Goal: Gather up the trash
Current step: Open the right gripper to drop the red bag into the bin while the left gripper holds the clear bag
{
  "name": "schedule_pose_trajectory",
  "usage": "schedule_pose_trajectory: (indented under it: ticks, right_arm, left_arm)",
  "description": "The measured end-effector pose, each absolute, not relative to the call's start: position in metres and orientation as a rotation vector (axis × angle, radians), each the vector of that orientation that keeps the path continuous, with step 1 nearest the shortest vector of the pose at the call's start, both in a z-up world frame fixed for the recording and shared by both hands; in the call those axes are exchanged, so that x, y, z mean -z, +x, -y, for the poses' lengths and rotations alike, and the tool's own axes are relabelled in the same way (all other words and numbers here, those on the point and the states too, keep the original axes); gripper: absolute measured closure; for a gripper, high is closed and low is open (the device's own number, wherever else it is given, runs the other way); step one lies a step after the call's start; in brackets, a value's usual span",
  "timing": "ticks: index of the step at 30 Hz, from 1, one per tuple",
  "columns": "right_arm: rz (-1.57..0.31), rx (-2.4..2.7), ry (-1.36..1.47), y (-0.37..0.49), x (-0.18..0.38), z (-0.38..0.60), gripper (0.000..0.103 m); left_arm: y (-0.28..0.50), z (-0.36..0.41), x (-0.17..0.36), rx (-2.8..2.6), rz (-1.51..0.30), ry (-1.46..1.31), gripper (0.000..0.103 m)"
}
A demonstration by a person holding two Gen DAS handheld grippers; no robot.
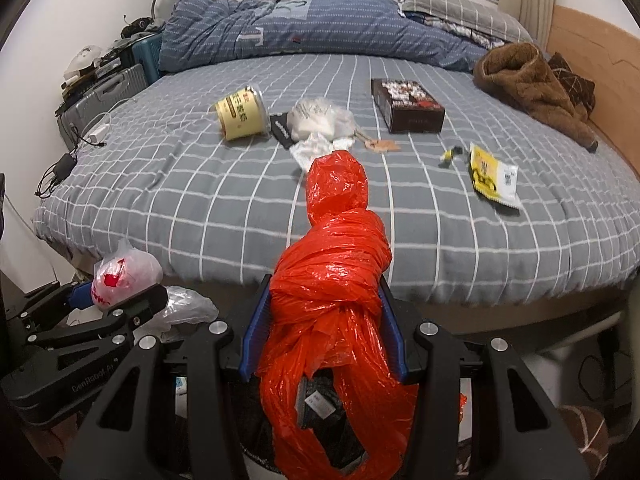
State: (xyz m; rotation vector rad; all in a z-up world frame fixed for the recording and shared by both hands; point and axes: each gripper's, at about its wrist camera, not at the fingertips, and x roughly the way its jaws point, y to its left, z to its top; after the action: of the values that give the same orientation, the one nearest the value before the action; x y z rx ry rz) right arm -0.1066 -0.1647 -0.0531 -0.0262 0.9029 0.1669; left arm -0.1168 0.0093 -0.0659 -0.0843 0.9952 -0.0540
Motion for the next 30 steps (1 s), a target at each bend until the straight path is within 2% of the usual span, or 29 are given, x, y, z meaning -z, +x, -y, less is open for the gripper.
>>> schedule_pose_trajectory:
  ticks: [9,22,30]
  right_arm:
    - [-0.974,-0.168,-0.028,-0.122,0.076,0.168,0.056]
    - [-1.151,-0.181,-0.065,-0.117,0.15,0.158,0.057]
    - [-1.209,-0.229,-0.075,-0.108,0.17,0.135,0.057]
  left_arm:
    - [-0.133,-0.012,0.079,0.049,-1.034,-0.095,0.046]
    - [-0.13,-0.03,0.141,0.029,-1.152,-0.105,0.047]
    - [-0.125,-0.046,0.158,-0.005,-1.188,-0.115,0.047]
